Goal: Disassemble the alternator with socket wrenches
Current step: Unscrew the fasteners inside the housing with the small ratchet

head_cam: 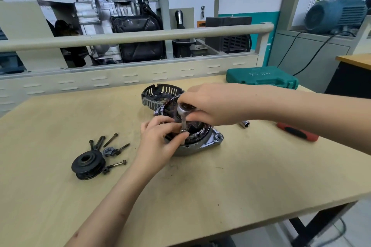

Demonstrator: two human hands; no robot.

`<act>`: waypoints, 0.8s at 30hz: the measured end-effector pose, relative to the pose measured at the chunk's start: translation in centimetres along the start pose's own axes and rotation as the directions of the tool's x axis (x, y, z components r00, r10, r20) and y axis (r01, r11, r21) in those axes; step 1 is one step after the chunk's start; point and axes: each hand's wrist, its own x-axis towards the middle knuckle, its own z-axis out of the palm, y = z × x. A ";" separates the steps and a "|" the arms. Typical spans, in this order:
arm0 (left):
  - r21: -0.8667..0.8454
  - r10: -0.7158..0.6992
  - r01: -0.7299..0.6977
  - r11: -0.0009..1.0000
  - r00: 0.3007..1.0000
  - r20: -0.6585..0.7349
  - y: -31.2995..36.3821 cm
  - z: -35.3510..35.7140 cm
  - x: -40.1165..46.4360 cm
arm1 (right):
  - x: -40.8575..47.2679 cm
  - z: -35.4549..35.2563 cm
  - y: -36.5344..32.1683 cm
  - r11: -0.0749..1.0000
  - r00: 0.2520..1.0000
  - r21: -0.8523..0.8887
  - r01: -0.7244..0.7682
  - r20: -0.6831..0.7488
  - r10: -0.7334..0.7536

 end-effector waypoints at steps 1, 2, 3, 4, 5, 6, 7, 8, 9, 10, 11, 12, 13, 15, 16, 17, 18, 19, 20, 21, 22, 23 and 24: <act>0.010 -0.006 0.007 1.000 1.000 -0.018 0.1 0.1 0.1 | 0.0 0.0 -0.1 0.999 1.000 -0.035 -0.008 -0.012 0.007; 0.031 -0.012 0.013 0.999 0.999 -0.045 0.3 0.3 0.2 | 0.1 -0.1 -0.2 0.998 0.999 -0.066 -0.022 -0.033 0.020; 0.054 -0.017 0.021 0.998 0.997 -0.072 0.5 0.5 0.2 | 0.1 -0.1 -0.4 0.996 0.998 -0.074 -0.041 -0.057 0.037; 0.072 -0.015 0.022 0.997 0.995 -0.094 0.6 0.6 0.2 | 0.2 -0.1 -0.4 0.997 0.996 -0.053 -0.052 -0.075 0.048; 0.081 -0.007 0.016 0.997 0.995 -0.104 0.5 0.6 0.1 | 0.2 0.0 -0.4 0.999 0.996 -0.011 -0.044 -0.083 0.043; 0.085 0.004 0.004 0.996 0.995 -0.096 0.4 0.6 0.0 | 0.2 0.1 -0.4 0.999 0.996 0.036 -0.019 -0.082 0.022; 0.080 0.016 -0.010 0.997 0.997 -0.071 0.1 0.5 -0.1 | 0.2 0.2 -0.3 0.997 0.997 0.075 0.011 -0.071 -0.005; 0.062 0.019 -0.017 0.998 0.999 -0.037 -0.1 0.4 -0.3 | 0.2 0.1 -0.3 0.994 0.998 0.101 0.038 -0.056 -0.033; 0.038 0.008 -0.008 0.999 1.000 -0.015 -0.3 0.3 -0.4 | 0.2 0.0 -0.3 0.993 0.997 0.107 0.058 -0.047 -0.053; 0.019 -0.009 0.009 1.000 1.000 -0.010 -0.4 0.2 -0.4 | 0.3 -0.1 -0.3 0.994 0.997 0.084 0.067 -0.046 -0.064; 0.026 -0.026 0.027 0.999 0.999 -0.027 -0.2 0.2 -0.3 | 0.4 -0.3 -0.5 0.997 0.997 0.037 0.067 -0.052 -0.065; 0.064 -0.037 0.040 0.997 0.998 -0.049 0.1 0.3 -0.1 | 0.5 -0.4 -0.7 0.999 0.997 -0.006 0.042 -0.065 -0.042; 0.114 -0.035 0.042 0.993 0.997 -0.064 0.3 0.4 0.1 | 0.5 -0.4 -0.9 1.000 0.997 -0.018 0.009 -0.083 -0.010; 0.155 -0.008 0.021 0.988 0.996 -0.088 0.4 0.5 0.2 | 0.3 -0.2 -1.1 1.000 0.995 0.018 -0.008 -0.102 0.009; 0.140 -0.005 0.017 0.990 0.997 -0.083 0.2 0.4 0.1 | 0.2 -0.1 -1.1 0.999 0.995 0.032 0.009 -0.097 -0.006; 0.103 -0.013 0.020 0.994 0.998 -0.063 -0.1 0.2 -0.1 | 0.2 0.0 -1.0 0.999 0.996 0.041 0.026 -0.086 -0.023; 0.060 -0.026 0.028 0.998 0.999 -0.038 -0.3 0.1 -0.2 | 0.2 -0.1 -0.9 0.998 0.997 0.044 0.035 -0.074 -0.031; 0.022 -0.034 0.035 0.999 0.999 -0.018 -0.5 -0.1 -0.3 | 0.2 -0.1 -0.8 0.999 0.997 0.036 0.036 -0.066 -0.033; 0.008 -0.038 0.038 0.999 0.999 -0.016 -0.5 -0.1 -0.2 | 0.2 -0.2 -0.7 1.000 0.998 0.010 0.029 -0.063 -0.028; 0.021 -0.034 0.035 0.999 0.999 -0.025 -0.4 0.0 -0.1 | 0.2 -0.3 -0.7 0.999 0.998 -0.031 0.014 -0.065 -0.016; 0.054 -0.032 0.034 0.998 0.999 -0.038 -0.2 0.2 0.0 | 0.2 -0.4 -0.8 0.997 0.997 -0.071 -0.013 -0.074 0.008; 0.081 -0.028 0.032 0.996 0.998 -0.050 0.1 0.4 0.1 | 0.1 -0.4 -0.9 0.996 0.995 -0.080 -0.041 -0.089 0.034; 0.089 -0.023 0.029 0.996 0.998 -0.060 0.2 0.5 0.1 | 0.1 -0.3 -1.0 0.997 0.993 -0.054 -0.059 -0.100 0.054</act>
